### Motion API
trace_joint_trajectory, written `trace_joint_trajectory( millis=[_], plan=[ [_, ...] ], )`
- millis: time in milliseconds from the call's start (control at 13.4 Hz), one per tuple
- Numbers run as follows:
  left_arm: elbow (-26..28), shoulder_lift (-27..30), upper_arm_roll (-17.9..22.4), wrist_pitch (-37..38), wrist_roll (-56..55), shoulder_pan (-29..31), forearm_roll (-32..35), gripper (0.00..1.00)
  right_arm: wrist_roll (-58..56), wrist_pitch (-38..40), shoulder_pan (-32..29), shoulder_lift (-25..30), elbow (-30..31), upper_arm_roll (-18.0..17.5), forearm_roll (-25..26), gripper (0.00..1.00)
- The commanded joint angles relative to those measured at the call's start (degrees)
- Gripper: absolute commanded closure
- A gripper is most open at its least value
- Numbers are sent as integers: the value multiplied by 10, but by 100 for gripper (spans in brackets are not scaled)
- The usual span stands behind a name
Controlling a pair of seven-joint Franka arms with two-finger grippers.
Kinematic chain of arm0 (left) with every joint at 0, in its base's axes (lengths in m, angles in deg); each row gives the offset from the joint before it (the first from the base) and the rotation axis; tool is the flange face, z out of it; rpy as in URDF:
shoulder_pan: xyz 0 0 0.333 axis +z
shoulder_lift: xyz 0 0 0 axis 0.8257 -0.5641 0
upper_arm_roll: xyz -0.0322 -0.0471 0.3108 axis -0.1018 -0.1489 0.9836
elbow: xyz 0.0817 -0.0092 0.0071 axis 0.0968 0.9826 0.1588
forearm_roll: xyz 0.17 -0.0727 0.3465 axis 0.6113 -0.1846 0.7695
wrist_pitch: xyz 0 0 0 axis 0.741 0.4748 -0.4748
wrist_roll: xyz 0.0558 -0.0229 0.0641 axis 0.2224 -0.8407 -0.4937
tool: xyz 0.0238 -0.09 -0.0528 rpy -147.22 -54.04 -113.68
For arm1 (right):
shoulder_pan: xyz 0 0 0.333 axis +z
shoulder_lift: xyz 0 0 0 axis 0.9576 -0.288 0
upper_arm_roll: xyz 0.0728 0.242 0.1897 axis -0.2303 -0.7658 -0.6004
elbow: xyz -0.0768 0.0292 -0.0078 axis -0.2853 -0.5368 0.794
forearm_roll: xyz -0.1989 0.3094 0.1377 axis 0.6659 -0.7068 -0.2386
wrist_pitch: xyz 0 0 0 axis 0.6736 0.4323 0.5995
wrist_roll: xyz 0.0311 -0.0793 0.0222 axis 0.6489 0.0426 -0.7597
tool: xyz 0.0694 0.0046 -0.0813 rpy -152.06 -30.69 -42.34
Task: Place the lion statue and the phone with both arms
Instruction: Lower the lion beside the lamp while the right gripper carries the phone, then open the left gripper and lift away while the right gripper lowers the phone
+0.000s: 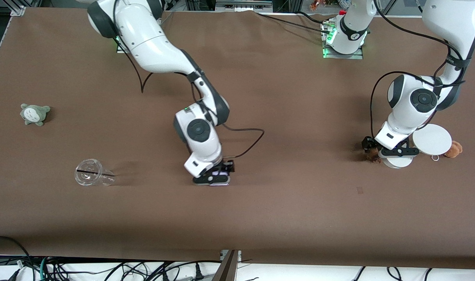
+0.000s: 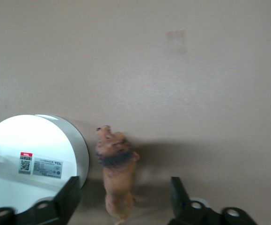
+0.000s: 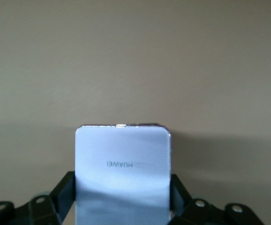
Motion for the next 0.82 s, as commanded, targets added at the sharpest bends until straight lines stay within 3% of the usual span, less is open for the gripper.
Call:
trace_joint_trajectory(
  millis=[0,373,522,745],
  plan=[
    [-9,36,-25,51,-7,4,9,0,-80,6,-41,61,87,-7,-1,57],
    [-104,52,-72,204,-20,5,0,0,-223,1,-126,111,176,-8,-2,57],
    [-169,52,-81,276,-13,4,-53,0,-226,3,-141,115,187,-7,-8,56],
    [-251,51,-90,363,-10,2,-75,0,-222,1,-166,115,208,-7,-10,56]
  ],
)
